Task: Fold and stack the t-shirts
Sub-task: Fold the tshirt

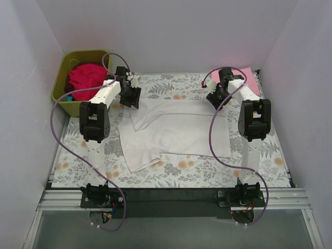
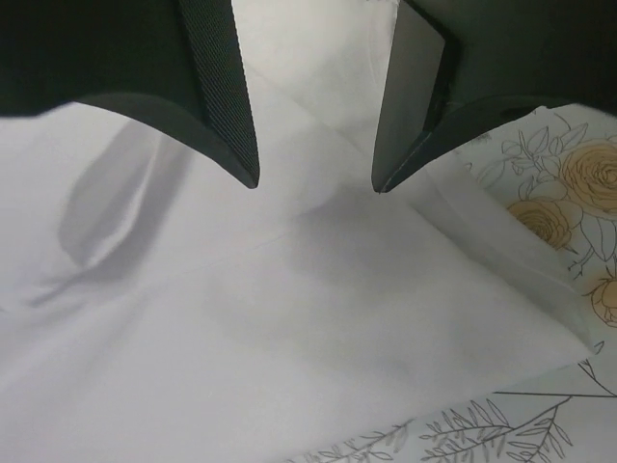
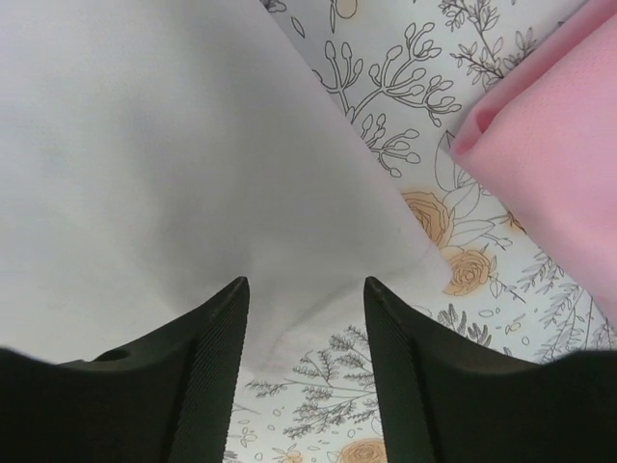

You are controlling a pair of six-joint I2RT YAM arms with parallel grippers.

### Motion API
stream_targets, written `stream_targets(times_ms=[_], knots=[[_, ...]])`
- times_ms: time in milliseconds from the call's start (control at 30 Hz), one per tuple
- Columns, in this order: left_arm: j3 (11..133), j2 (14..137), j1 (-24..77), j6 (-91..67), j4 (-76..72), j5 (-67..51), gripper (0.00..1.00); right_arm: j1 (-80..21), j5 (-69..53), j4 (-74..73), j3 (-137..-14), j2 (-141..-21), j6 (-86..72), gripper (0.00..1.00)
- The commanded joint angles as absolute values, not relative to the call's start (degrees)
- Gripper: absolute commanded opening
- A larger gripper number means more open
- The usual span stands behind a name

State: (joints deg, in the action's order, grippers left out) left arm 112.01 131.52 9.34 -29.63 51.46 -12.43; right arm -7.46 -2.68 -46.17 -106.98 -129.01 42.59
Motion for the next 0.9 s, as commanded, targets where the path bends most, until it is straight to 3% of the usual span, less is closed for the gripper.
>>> stream_targets(times_ms=[0,67,200,500,700,867], knots=[[111.02,119.13,8.96,-27.17,53.78,-20.36,0.5,-7.38,-7.28,-46.93,-105.57,-118.93,41.13,0.59],[105.58,114.37,8.88,-24.53,56.06,-24.5,0.59,-7.3,-8.0,-47.81,-103.02,-114.38,42.27,0.63],[91.08,100.75,8.7,-16.01,59.14,-31.45,0.61,-7.56,-10.89,-52.54,-93.62,-105.66,46.3,0.62],[61.92,81.05,12.03,4.21,70.32,-29.98,0.58,-16.67,-10.03,-55.37,-62.6,-84.12,47.03,0.42],[53.62,76.2,21.51,2.21,64.69,-26.37,0.57,-22.41,-4.41,-47.91,-51.09,-79.98,44.39,0.41],[51.51,77.52,23.29,1.5,62.59,-25.49,0.57,-23.29,-1.32,-44.13,-46.68,-80.59,44.74,0.41]])
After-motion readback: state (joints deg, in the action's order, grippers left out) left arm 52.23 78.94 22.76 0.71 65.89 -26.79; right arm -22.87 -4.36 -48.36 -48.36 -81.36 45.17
